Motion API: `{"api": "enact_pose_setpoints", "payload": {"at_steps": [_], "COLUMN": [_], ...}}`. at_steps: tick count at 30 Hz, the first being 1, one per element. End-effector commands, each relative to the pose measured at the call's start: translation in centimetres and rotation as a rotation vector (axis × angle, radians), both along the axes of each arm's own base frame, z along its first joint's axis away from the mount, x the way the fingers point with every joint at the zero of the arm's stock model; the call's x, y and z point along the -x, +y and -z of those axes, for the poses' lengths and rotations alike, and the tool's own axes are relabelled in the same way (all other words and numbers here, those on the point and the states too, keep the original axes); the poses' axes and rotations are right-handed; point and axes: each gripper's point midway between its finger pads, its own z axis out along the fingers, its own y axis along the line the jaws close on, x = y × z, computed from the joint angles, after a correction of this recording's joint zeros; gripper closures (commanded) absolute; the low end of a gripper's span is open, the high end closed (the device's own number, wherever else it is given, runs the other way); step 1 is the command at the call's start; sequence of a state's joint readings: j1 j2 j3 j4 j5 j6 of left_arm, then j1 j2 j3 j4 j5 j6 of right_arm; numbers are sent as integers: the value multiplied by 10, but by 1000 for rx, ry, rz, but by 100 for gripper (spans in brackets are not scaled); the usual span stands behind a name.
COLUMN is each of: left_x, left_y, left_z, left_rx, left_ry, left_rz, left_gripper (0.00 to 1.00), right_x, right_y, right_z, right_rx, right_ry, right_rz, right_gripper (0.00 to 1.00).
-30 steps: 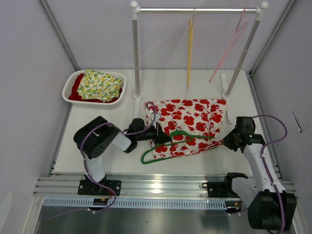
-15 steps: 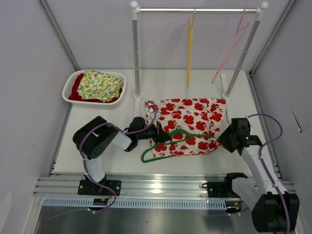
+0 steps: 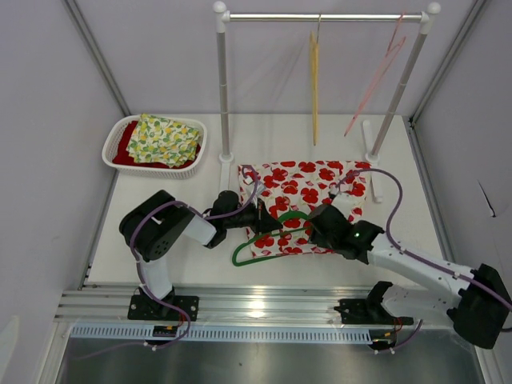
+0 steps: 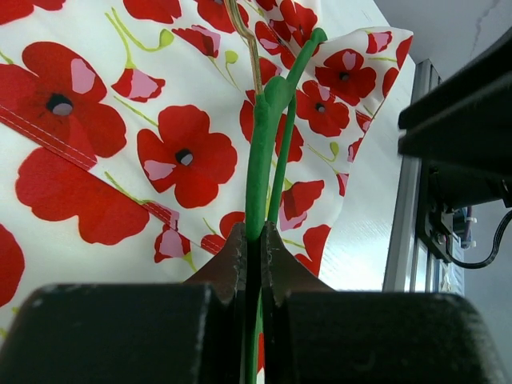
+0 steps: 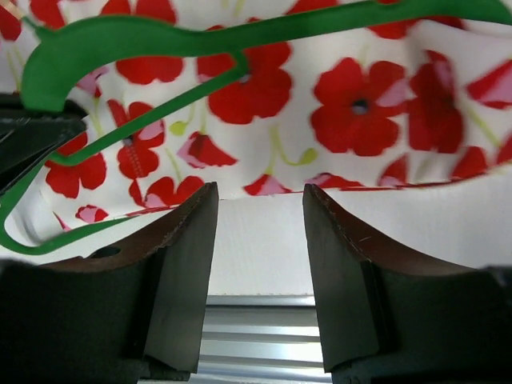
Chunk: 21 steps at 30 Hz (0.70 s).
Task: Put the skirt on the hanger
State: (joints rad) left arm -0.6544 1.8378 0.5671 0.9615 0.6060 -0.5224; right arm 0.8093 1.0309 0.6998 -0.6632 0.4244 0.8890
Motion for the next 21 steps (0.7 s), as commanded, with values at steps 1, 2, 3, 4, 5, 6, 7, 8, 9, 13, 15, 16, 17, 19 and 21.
{"api": "enact_pose_setpoints", "payload": {"at_steps": [1,2,3,4,5,6,7,8,9,13,15,16,17,19,21], "left_x": [-15,-14,-14,-15,-15,-15,-14,-15,-14,-15,-14,-14,-14,-14,-13], "left_y": [5,5,5,5,4,4,4,4,3,3,2,2,3,2,2], "left_z": [4,5,4,5,4,4,5,5,4,4,5,4,5,5,6], "left_rx": [-42,-43,-42,-43,-41,-41,-43,-42,-39,-39,-39,-38,-39,-38,-39], "left_ry": [-65,-63,-64,-62,-66,-64,-62,-63,-62,-63,-61,-63,-59,-60,-57], "left_rz": [-28,-27,-27,-27,-23,-22,-20,-20,-16,-15,-12,-12,-12,-9,-8], "left_gripper": [100,100,100,100,100,100,100,100,100,100,100,100,100,100,100], "right_x": [-18,-21,-20,-16,-18,-16,-12,-13,-12,-9,-7,-6,-4,-2,2], "right_y": [41,56,68,87,98,108,122,133,139,165,175,178,184,191,199], "right_z": [-19,-20,-17,-9,-9,-8,-2,-1,0,8,17,19,23,24,27], "right_rx": [-38,-56,-53,-30,-14,0,23,14,23,21,28,28,27,21,26], "right_ry": [-119,-132,-126,-109,-133,-140,-136,-149,-156,-170,-164,-162,-164,-168,-170], "right_rz": [-51,-84,-121,-174,-208,-238,-274,-293,-317,-382,-404,-409,-420,-432,-445], "right_gripper": [48,48,48,48,47,46,45,46,46,46,46,46,46,45,45]}}
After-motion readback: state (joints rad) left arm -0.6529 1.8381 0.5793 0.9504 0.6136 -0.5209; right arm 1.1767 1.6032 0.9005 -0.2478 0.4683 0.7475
